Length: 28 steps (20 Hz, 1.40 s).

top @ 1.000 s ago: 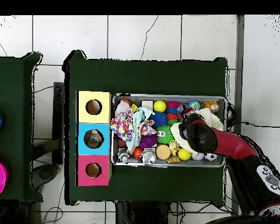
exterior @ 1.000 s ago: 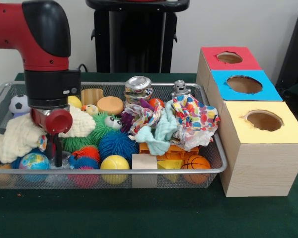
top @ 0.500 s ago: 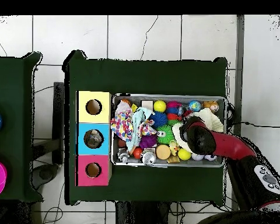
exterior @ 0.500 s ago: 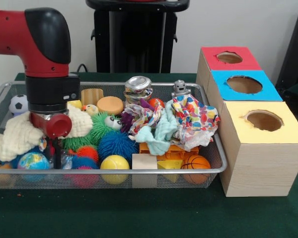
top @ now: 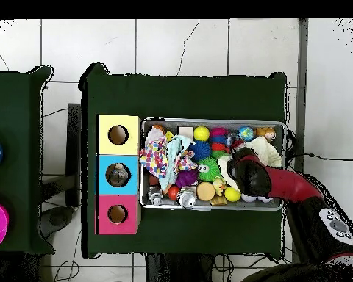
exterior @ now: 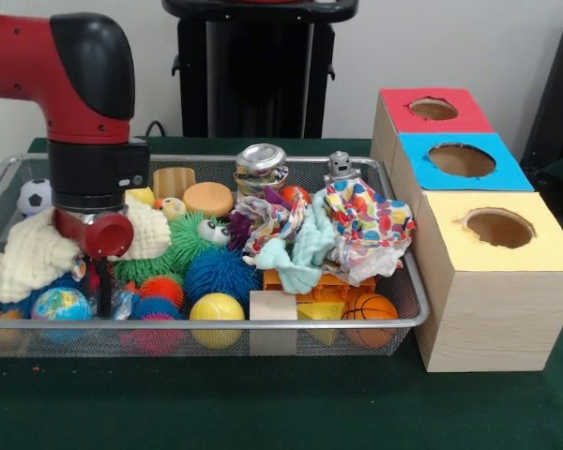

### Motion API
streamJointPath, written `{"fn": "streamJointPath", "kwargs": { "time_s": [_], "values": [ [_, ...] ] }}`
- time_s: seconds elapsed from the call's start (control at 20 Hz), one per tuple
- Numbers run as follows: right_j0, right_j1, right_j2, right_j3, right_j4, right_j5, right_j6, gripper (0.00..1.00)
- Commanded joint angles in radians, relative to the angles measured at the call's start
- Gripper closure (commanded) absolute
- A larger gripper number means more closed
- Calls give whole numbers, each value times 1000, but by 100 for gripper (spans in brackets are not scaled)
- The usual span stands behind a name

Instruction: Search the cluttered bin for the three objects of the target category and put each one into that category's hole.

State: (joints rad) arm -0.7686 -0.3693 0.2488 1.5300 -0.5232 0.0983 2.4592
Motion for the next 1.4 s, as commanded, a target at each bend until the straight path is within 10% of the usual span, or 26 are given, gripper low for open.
{"fn": "streamJointPath", "kwargs": {
  "time_s": [0.05, 0.25, 0.6, 1.4],
  "values": [
    [-8, 41, -31, 104, -9, 11, 42, 0],
    [10, 31, 12, 165, 24, -5, 79, 0],
    [176, 25, -133, 235, 122, -142, 217, 0],
    [216, 27, -140, 306, 276, -193, 152, 0]
  ]
}}
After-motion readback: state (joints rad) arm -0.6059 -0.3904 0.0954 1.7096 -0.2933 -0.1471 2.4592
